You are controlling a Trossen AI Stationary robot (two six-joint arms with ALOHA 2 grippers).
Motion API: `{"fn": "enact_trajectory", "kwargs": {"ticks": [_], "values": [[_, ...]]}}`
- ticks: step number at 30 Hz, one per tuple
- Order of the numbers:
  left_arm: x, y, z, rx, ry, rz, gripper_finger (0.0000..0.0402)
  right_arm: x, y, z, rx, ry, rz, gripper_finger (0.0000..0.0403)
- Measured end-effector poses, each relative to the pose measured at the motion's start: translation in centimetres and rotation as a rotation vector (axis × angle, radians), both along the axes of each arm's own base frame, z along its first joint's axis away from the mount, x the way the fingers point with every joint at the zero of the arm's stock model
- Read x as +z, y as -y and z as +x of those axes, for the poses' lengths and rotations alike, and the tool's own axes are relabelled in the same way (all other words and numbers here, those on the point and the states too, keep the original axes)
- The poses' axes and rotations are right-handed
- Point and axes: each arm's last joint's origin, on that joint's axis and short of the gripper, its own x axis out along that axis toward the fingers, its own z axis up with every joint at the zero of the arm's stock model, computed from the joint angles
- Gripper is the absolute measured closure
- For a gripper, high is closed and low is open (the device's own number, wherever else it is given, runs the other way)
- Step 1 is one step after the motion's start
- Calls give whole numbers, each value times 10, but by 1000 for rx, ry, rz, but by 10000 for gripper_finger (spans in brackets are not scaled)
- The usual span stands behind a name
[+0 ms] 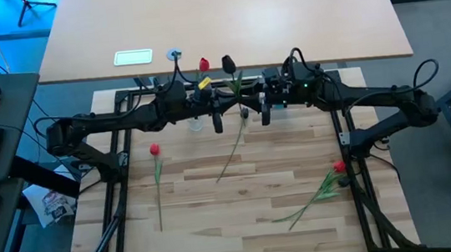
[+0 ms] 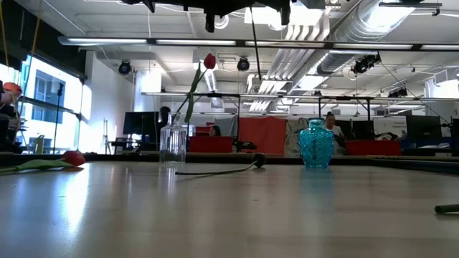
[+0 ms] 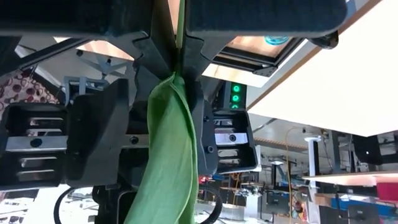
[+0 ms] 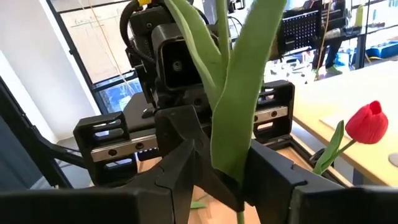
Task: Sort flowers into vase by color
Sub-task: Put the left black flower into the blue vase
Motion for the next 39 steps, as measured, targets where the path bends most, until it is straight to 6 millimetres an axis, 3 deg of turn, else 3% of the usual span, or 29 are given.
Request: {"fn": "enact_trajectory", "kwargs": {"ticks": [4, 9, 18, 22, 26, 29, 34, 39], "values": [[0, 0, 0, 1, -3, 19, 401, 0, 0, 0, -6, -2, -10, 313], [0, 0, 0, 2, -12, 72, 393, 0, 1, 0, -18, -5, -30, 391], [11, -7, -12, 33, -181, 75, 310, 5, 4, -8, -44, -2, -67, 398], [12, -6, -25, 29, -320, 48, 274, 14, 13, -32, -116, -41, -100, 400], [12, -2, -43, -29, -308, 39, 258, 20, 18, -60, -174, -109, -118, 401], [-1, 1, -57, -8, -317, 0, 257, 21, 18, -82, -226, -166, -127, 402], [-20, 4, -83, 75, -205, -93, 256, -12, 17, -119, -348, -229, -95, 402], [-34, 6, -101, 173, -73, -179, 256, -39, 14, -146, -456, -10, -121, 402]]}}
